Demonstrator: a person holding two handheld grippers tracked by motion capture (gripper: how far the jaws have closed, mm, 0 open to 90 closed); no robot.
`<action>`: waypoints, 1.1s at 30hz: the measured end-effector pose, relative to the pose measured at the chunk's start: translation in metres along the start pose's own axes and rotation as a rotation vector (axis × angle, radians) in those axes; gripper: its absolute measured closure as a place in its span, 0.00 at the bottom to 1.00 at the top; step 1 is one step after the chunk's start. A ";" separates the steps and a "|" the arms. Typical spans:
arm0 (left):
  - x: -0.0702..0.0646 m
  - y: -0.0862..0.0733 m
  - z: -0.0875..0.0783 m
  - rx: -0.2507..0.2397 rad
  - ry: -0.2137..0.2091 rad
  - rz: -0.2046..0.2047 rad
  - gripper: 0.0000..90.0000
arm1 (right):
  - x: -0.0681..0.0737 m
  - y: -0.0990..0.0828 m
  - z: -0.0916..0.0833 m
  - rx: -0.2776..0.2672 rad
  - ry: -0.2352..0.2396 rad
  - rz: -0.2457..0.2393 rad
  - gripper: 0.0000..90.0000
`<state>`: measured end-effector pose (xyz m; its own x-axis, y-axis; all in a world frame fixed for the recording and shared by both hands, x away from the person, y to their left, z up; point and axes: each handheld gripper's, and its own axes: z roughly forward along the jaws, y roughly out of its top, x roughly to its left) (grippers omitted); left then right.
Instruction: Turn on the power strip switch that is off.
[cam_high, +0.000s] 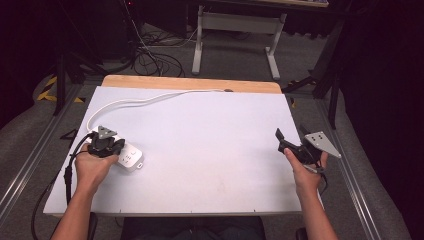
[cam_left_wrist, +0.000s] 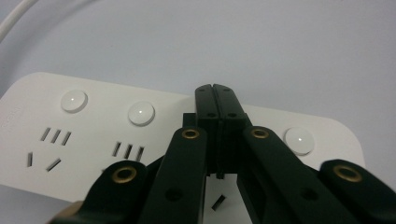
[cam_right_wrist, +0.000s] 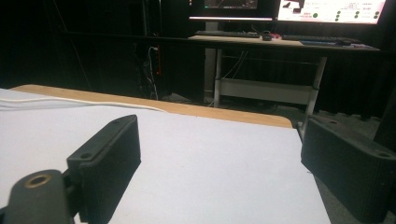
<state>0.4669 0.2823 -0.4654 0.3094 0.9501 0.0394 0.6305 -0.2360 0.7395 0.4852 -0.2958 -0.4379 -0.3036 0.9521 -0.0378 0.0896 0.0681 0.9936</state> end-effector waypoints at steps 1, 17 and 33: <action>0.000 0.000 0.000 -0.002 0.002 0.002 1.00 | 0.000 0.000 0.000 0.000 0.000 0.000 0.14; 0.002 0.001 -0.003 -0.070 -0.020 -0.031 1.00 | 0.001 0.000 -0.002 0.001 -0.005 -0.005 0.14; 0.018 -0.001 -0.030 -0.338 0.036 -0.116 0.95 | 0.001 0.000 -0.001 0.000 -0.001 -0.006 0.14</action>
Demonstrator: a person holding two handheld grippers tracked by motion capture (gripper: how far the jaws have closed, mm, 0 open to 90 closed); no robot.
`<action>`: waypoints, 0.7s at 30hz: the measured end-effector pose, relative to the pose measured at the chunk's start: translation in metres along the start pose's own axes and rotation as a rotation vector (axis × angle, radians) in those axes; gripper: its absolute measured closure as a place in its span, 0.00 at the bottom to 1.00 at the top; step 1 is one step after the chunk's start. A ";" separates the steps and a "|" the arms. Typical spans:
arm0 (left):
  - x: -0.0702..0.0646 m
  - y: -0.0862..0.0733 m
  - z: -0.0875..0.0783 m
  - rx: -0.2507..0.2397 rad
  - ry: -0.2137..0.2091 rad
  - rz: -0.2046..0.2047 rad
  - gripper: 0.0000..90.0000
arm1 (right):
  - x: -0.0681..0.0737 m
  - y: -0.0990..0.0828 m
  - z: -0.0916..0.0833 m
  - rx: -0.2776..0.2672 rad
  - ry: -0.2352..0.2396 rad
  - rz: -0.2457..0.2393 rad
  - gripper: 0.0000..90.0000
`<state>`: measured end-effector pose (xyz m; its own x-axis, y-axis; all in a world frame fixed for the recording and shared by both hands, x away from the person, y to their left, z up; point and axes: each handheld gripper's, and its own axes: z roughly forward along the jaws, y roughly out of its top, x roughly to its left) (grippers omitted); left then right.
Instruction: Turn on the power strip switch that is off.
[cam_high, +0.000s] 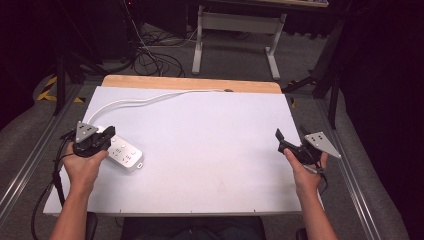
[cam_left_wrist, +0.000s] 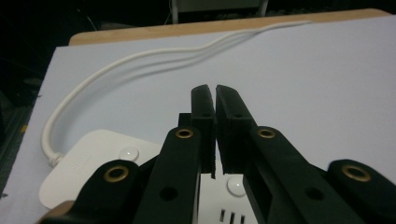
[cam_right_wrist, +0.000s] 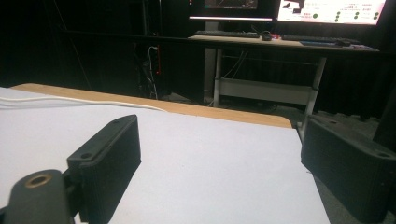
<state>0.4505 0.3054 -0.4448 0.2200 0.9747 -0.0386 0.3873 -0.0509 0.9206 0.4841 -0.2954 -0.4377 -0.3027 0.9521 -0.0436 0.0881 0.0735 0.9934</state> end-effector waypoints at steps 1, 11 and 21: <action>0.001 0.000 -0.002 -0.013 0.000 -0.006 0.95 | 0.000 0.000 0.000 0.001 0.001 0.000 0.14; 0.007 0.003 -0.015 -0.091 0.036 -0.018 0.75 | 0.000 0.000 0.001 0.004 0.001 -0.001 0.14; 0.003 0.006 -0.024 -0.146 0.051 -0.013 0.57 | 0.000 0.000 0.001 0.005 0.003 0.000 0.14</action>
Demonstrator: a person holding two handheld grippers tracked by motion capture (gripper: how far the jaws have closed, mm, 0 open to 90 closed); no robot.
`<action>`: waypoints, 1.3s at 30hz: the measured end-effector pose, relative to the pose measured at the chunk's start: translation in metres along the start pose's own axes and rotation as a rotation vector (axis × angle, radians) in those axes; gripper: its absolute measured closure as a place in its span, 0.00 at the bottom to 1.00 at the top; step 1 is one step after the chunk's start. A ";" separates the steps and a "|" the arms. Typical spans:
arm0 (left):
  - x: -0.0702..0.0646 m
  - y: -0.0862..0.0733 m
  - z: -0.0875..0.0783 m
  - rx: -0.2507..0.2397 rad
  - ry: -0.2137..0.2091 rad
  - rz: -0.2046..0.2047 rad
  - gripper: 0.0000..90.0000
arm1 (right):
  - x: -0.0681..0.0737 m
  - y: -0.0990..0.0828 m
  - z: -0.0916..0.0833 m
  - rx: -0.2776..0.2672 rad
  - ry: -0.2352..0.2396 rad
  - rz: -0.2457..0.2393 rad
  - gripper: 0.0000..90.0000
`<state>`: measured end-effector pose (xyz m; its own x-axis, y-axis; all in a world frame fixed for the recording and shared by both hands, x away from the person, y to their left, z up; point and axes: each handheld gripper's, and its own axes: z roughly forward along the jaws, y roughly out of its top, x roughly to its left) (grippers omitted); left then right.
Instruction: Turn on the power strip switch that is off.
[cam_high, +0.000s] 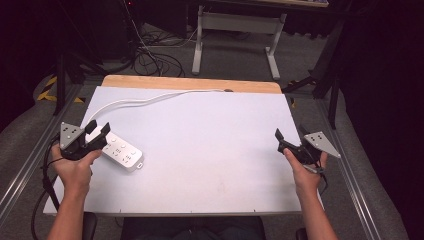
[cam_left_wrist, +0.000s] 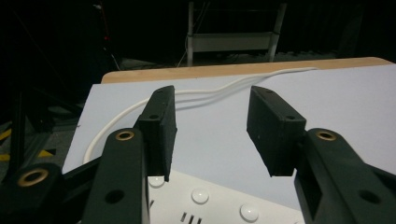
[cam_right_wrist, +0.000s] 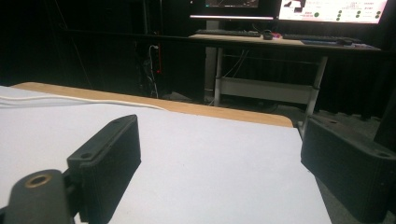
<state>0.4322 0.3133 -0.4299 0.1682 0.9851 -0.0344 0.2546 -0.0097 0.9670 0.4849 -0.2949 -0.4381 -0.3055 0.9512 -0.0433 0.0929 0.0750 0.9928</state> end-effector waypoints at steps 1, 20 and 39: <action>0.000 0.001 -0.001 -0.015 0.002 -0.015 0.55 | 0.000 0.000 0.000 0.000 0.000 0.001 0.14; 0.002 0.004 -0.015 -0.108 0.067 -0.049 0.32 | 0.000 0.000 -0.001 -0.005 0.000 0.004 0.14; -0.006 0.001 -0.031 -0.129 0.090 -0.030 0.21 | 0.001 0.000 0.001 -0.007 0.001 0.005 0.14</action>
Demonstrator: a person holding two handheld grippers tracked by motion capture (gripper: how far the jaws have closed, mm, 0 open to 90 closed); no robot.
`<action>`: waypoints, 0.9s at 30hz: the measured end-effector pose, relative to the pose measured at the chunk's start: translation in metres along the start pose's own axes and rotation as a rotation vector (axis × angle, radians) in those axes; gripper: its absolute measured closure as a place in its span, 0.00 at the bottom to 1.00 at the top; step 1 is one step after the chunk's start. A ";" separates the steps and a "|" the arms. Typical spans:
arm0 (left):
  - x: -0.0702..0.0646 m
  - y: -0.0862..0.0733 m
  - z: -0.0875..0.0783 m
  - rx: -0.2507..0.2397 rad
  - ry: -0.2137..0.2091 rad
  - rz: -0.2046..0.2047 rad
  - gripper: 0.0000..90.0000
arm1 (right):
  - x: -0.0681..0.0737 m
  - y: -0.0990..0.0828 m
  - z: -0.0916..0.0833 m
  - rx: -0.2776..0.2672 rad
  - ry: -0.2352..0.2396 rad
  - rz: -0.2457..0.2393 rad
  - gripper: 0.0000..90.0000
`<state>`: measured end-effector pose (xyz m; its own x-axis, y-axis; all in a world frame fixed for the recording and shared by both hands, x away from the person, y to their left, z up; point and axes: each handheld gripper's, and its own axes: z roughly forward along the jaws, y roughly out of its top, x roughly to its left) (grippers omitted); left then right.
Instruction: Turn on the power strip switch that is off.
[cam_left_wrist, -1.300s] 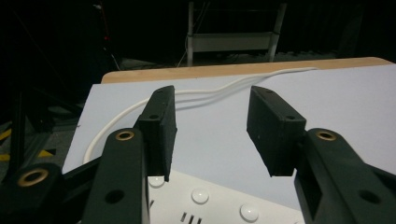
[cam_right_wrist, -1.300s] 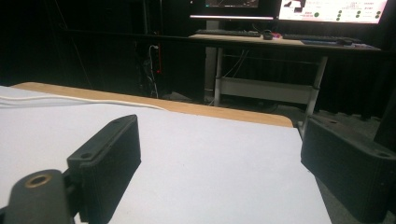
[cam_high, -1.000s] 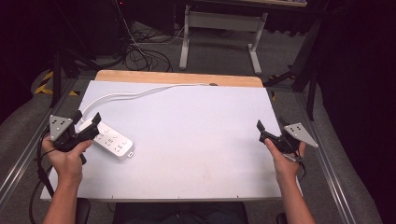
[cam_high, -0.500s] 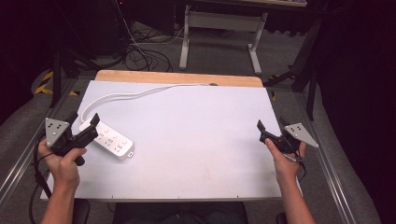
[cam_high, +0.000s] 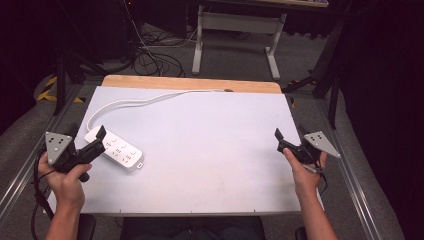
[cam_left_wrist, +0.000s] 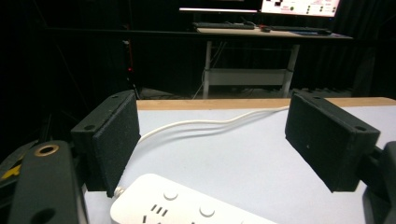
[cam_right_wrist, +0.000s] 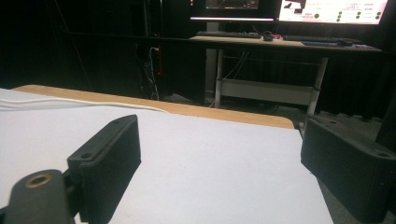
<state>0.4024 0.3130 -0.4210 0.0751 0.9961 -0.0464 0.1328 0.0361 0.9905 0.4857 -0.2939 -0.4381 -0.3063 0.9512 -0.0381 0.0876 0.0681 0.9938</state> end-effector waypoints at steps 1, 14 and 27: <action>0.000 0.000 0.000 0.000 0.000 -0.006 0.21 | 0.000 0.000 0.000 -0.001 0.000 0.000 0.14; 0.000 -0.001 0.001 -0.019 0.009 0.014 0.18 | 0.001 0.000 0.000 -0.023 0.065 -0.013 0.02; 0.002 -0.002 0.002 -0.023 0.018 0.004 0.16 | 0.002 0.000 0.000 -0.029 0.075 -0.023 0.02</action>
<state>0.4038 0.3148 -0.4230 0.0580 0.9975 -0.0407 0.1094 0.0342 0.9934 0.4852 -0.2922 -0.4380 -0.3777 0.9243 -0.0539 0.0529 0.0797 0.9954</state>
